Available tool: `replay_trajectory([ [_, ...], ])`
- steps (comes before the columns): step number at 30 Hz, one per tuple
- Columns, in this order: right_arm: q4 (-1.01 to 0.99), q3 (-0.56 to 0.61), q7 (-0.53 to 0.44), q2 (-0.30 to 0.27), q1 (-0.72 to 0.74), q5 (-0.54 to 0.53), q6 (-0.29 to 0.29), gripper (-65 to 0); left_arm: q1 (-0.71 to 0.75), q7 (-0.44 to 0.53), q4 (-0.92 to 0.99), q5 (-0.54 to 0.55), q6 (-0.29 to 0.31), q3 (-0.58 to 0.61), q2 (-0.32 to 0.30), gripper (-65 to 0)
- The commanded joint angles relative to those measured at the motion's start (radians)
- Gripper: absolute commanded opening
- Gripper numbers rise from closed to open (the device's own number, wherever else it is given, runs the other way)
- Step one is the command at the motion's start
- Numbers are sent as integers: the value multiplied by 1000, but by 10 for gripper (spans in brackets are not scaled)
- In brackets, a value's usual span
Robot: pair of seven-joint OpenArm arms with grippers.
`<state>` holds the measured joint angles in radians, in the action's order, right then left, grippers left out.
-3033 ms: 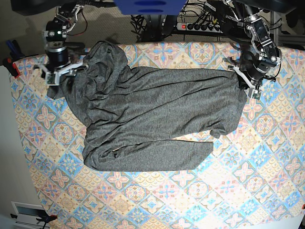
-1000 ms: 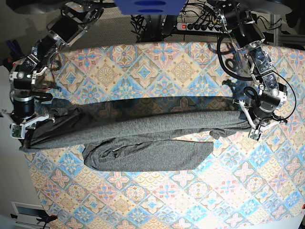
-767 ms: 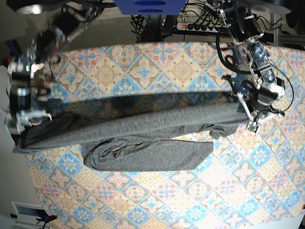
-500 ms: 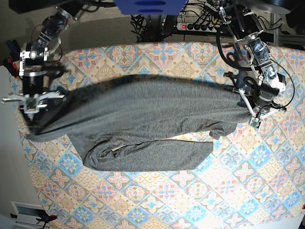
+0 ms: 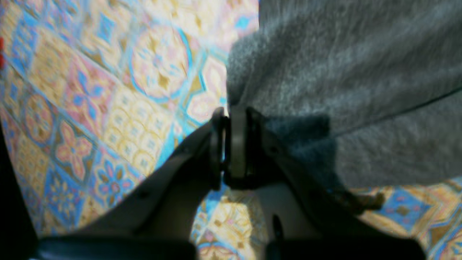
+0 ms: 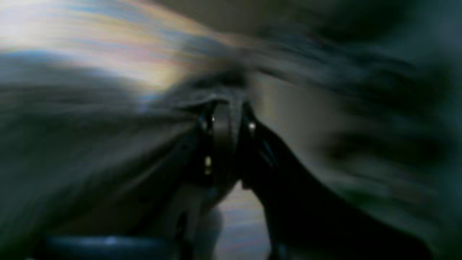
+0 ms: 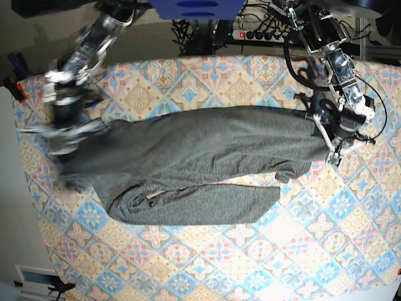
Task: Layout the t-shirt on the table in an organized manner, then fold the t-shirt properly
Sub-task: 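Swing the lifted shirt with the right gripper and lay it flat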
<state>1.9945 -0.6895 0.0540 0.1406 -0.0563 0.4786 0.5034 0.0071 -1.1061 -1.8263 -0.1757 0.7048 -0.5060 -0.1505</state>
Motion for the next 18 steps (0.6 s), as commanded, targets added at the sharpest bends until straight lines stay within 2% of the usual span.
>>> replay_trajectory([
  [1, 30, 44, -61, 1, -3, -21, 45, -650, -20, 22, -19, 8, -7, 2, -11, -626],
  [3, 30, 87, -53, 0, -15, -21, 57, -650, -20, 22, -19, 11, -7, -1, -11, -626],
  [7, 29, 29, -18, 0, 29, -13, 59, -650, -20, 22, -17, 12, -7, 2, -11, -626],
  [18, 27, 31, -12, 0, 37, -19, 59, -650, -8, 27, -16, 6, -7, -3, -11, -626],
])
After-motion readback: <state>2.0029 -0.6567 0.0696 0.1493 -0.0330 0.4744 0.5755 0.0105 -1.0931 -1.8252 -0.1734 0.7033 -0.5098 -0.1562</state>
